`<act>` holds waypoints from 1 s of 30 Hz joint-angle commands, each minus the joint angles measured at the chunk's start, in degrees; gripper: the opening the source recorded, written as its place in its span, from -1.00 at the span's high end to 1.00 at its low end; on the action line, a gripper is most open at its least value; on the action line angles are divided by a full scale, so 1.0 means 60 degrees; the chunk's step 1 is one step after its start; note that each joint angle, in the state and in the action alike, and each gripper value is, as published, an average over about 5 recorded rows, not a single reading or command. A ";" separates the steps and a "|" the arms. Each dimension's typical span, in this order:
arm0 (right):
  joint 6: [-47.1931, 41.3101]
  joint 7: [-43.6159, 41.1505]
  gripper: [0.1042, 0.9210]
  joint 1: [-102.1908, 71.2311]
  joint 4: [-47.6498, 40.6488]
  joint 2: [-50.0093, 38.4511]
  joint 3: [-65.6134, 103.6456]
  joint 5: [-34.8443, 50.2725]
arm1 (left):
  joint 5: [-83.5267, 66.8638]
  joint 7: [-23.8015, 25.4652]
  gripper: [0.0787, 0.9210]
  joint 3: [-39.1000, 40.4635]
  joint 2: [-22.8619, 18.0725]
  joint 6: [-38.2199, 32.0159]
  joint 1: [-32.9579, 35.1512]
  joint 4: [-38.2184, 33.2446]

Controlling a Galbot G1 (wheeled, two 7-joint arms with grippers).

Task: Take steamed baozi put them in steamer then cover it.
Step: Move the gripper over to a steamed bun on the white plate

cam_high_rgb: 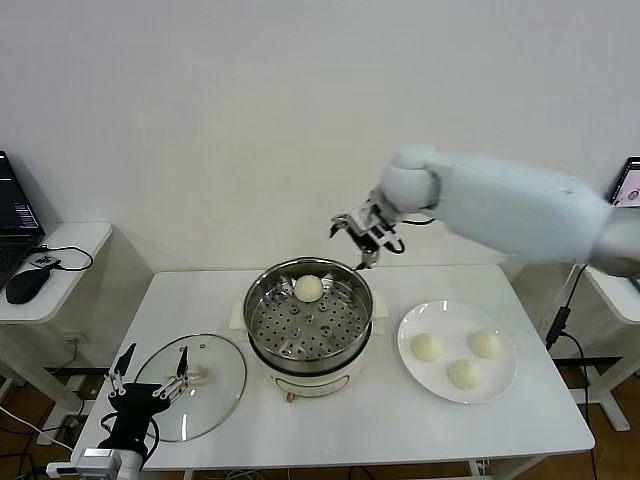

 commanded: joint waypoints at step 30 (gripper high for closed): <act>-0.0444 -0.0708 -0.76 -0.6395 -0.0739 -0.1953 0.3601 -0.3052 | 0.0073 0.0025 -0.77 -0.0260 0.0099 0.0051 0.0051 0.0265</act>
